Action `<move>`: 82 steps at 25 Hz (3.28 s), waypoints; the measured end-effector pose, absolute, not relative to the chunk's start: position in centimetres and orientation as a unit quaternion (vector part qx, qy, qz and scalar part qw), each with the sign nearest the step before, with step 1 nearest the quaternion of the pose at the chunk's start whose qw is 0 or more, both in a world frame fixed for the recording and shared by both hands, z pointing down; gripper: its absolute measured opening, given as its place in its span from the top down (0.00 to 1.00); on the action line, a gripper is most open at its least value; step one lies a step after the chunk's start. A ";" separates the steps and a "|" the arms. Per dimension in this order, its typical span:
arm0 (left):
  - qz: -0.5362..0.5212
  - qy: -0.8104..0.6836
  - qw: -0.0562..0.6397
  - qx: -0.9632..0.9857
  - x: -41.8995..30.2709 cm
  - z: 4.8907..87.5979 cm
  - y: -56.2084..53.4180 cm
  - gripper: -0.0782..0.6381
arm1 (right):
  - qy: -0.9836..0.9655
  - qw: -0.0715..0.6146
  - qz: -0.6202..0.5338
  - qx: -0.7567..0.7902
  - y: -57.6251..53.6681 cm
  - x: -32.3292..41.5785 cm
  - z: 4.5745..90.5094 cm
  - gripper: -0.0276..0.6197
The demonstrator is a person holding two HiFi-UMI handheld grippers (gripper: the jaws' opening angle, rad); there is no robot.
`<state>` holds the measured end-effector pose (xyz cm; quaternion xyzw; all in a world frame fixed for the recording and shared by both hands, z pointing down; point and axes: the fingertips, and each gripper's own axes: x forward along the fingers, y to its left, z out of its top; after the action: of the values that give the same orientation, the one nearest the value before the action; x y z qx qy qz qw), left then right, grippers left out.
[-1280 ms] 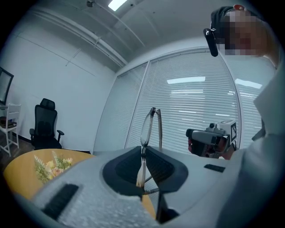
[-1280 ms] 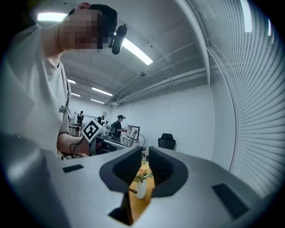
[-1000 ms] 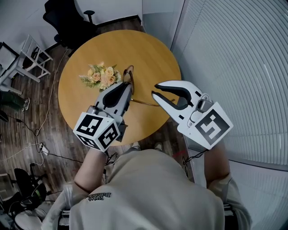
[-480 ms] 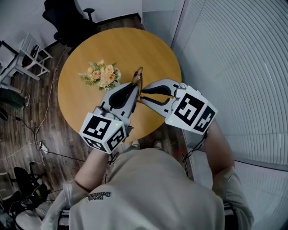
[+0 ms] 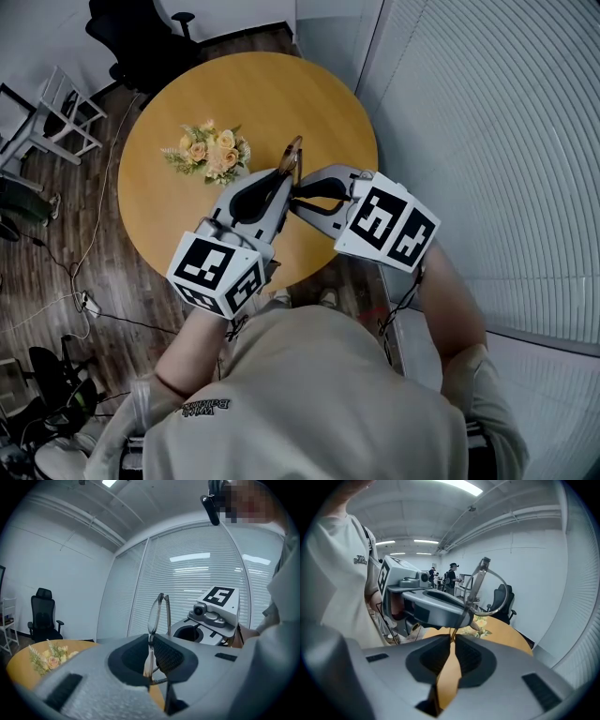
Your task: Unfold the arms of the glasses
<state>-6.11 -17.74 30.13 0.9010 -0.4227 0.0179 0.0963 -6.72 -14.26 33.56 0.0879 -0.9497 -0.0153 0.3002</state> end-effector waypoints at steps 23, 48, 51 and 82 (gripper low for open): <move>0.067 -0.464 0.070 0.881 -8.8 32.0 -19.9 0.83 | -0.951 0.271 -0.005 0.147 -16.4 -1.0 31.6 0.89; 0.106 -0.454 0.037 0.884 -7.8 32.9 -20.2 0.83 | -0.942 0.250 -0.070 0.212 -17.5 3.0 26.5 0.89; 0.106 -0.459 0.034 0.881 -8.0 32.8 -20.2 0.83 | -0.942 0.245 -0.060 0.220 -17.5 3.2 27.0 0.89; 0.113 -0.480 0.022 0.870 -9.6 32.4 -19.7 0.83 | -0.927 -0.086 0.009 0.365 -16.2 6.8 21.5 0.90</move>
<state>-9.58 -19.73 32.44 0.8698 -0.4798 0.1128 0.0216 6.78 -16.18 21.48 0.3645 -0.9272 0.0091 -0.0857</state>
